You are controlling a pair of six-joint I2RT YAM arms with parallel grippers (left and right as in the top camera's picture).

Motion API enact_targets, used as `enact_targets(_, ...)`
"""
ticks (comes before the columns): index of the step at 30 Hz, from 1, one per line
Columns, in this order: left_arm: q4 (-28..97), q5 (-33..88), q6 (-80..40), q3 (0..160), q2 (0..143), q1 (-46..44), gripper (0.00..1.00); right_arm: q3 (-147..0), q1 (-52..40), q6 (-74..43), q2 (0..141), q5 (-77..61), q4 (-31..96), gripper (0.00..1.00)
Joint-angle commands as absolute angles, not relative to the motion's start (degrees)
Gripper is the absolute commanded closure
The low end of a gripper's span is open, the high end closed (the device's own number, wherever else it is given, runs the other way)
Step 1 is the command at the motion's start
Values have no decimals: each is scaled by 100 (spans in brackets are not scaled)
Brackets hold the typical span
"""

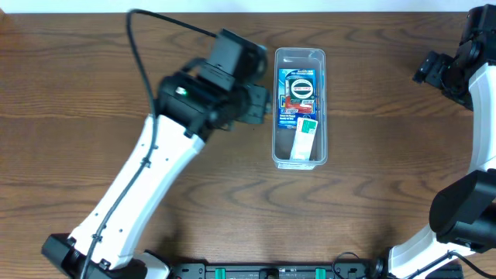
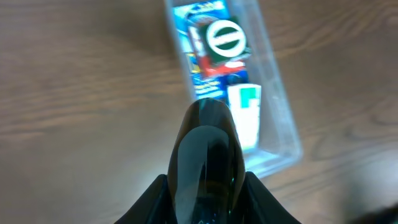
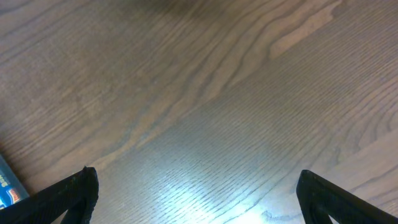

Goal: Pack container
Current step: 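Carry the bottle right and lower it into the container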

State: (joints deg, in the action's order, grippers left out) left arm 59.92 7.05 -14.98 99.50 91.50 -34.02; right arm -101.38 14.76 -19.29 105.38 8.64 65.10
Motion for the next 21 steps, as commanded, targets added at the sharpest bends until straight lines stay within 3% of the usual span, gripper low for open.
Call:
enact_targets(1,5927,548,-2202,10057,9295,-3706,73,-10101,1498,-1907,10567,919,6514,1)
enact_targets(21,5282,75,-3085,10057,11091,-4285,73,-10101,1498,-1907,10567,921,6514,1)
